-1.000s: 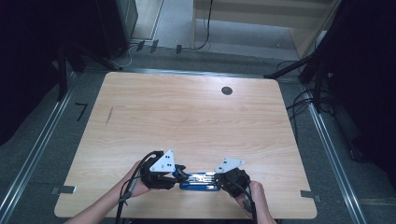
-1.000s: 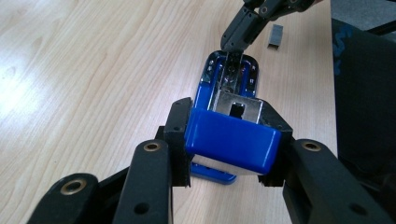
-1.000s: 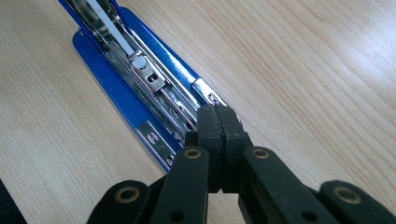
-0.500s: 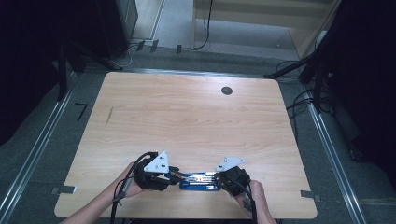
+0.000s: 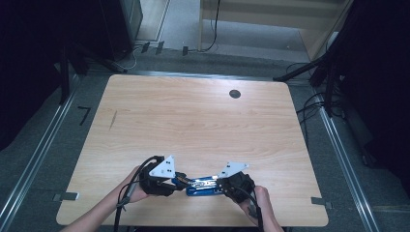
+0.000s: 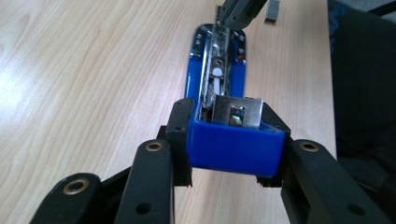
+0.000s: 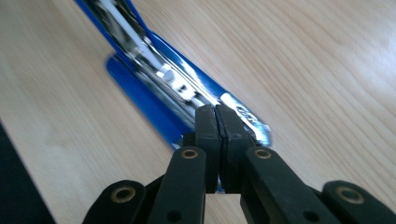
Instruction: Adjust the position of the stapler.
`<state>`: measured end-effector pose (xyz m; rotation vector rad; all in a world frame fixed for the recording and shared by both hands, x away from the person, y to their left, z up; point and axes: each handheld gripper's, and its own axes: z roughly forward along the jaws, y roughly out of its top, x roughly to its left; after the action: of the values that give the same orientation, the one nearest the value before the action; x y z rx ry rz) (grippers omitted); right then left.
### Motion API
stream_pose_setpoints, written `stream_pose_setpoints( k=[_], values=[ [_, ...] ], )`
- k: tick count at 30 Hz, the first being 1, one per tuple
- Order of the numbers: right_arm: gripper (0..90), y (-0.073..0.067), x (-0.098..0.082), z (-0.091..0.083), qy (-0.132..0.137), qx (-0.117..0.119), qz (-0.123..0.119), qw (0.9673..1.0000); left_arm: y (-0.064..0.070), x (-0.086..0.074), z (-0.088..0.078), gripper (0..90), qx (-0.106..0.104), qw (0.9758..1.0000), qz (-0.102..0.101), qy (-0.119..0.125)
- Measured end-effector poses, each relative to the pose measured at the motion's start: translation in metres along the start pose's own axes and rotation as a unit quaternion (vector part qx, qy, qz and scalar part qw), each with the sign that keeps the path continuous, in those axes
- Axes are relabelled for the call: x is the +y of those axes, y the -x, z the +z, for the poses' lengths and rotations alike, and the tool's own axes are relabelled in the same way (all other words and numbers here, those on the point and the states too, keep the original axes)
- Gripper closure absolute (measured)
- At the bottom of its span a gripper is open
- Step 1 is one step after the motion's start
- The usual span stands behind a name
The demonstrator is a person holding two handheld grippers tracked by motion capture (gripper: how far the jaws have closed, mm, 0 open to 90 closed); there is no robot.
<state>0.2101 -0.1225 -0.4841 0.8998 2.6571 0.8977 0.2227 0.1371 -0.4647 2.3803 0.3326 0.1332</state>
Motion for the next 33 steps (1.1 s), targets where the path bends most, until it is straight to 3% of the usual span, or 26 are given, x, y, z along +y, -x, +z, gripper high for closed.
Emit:
stream_pose_setpoints(
  k=[5, 9, 13, 16, 24, 28, 32, 33],
  values=[
    [90.0, -0.013, 0.017, 0.005, 0.043, 0.037, -0.02, 0.9982, -0.001, 0.003, 0.001, 66.5, -0.002, 1.0, 0.007, 0.0],
    [90.0, -0.029, 0.027, 0.014, 0.065, 0.047, -0.042, 0.9959, -0.001, 0.003, 0.001, 66.5, -0.004, 1.0, 0.005, 0.003],
    [90.0, -0.035, 0.032, 0.016, 0.079, 0.05, -0.057, 0.994, -0.001, 0.003, 0.001, 66.5, -0.004, 1.0, 0.005, 0.004],
    [90.0, -0.04, 0.036, 0.021, 0.078, 0.056, -0.057, 0.9937, -0.001, 0.003, 0.001, 66.4, -0.002, 1.0, 0.009, 0.003],
    [90.0, -0.036, 0.034, 0.025, 0.081, 0.065, -0.046, 0.9935, 0.001, 0.004, 0.001, 64.8, 0.004, 0.9998, 0.017, 0.004],
    [90.0, -0.036, 0.034, 0.026, 0.079, 0.064, -0.045, 0.9938, 0.004, 0.007, 0.0, 55.1, 0.014, 0.9997, 0.02, 0.005],
    [90.0, -0.035, 0.033, 0.025, 0.079, 0.064, -0.047, 0.9937, 0.008, 0.012, -0.01, 52.3, 0.021, 0.9989, 0.025, 0.033],
    [90.0, -0.036, 0.033, 0.026, 0.079, 0.063, -0.047, 0.9937, 0.01, 0.016, -0.016, 52.4, 0.038, 0.9975, 0.025, 0.055]
  ],
)
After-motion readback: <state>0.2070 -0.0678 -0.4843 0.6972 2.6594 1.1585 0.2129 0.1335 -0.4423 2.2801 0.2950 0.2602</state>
